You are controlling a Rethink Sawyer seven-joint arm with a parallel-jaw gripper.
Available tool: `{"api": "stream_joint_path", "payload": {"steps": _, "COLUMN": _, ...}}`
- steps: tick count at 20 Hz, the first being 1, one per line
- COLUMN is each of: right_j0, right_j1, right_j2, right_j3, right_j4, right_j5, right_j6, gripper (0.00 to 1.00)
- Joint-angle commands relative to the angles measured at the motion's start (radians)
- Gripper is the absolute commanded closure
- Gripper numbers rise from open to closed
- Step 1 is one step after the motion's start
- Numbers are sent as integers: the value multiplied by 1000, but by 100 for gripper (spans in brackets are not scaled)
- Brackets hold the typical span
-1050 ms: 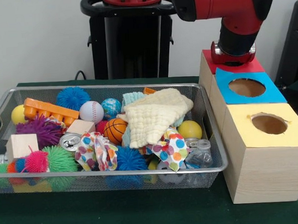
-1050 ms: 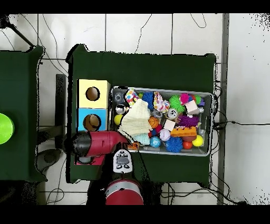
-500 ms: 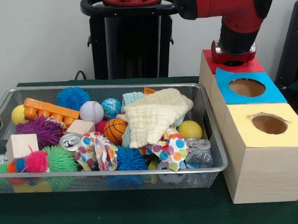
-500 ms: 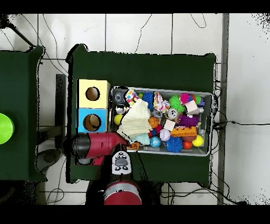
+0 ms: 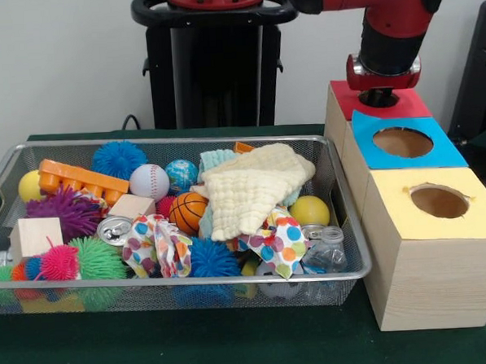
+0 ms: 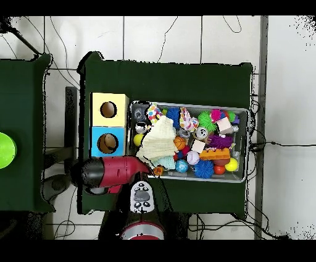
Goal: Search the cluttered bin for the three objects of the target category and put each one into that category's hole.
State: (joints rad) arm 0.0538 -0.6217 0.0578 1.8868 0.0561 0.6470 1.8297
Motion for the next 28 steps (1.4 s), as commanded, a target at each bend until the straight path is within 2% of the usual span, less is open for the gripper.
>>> {"api": "stream_joint_path", "payload": {"steps": 1, "right_j0": -26, "right_j1": -72, "right_j2": 34, "right_j3": 12, "right_j4": 36, "right_j5": 50, "right_j6": 133, "gripper": 100}}
{"api": "stream_joint_path", "payload": {"steps": 8, "right_j0": -34, "right_j1": -66, "right_j2": 35, "right_j3": -31, "right_j4": 33, "right_j5": 87, "right_j6": 125, "gripper": 100}}
{"api": "stream_joint_path", "payload": {"steps": 13, "right_j0": -36, "right_j1": -136, "right_j2": 28, "right_j3": -30, "right_j4": 36, "right_j5": 178, "right_j6": 122, "gripper": 100}}
{"api": "stream_joint_path", "payload": {"steps": 22, "right_j0": -71, "right_j1": -214, "right_j2": 15, "right_j3": -60, "right_j4": 16, "right_j5": 291, "right_j6": 92, "gripper": 100}}
{"api": "stream_joint_path", "payload": {"steps": 24, "right_j0": -75, "right_j1": -228, "right_j2": 6, "right_j3": -67, "right_j4": 2, "right_j5": 289, "right_j6": 89, "gripper": 100}}
{"api": "stream_joint_path", "payload": {"steps": 28, "right_j0": -81, "right_j1": -207, "right_j2": -42, "right_j3": -105, "right_j4": -82, "right_j5": 169, "right_j6": 79, "gripper": 100}}
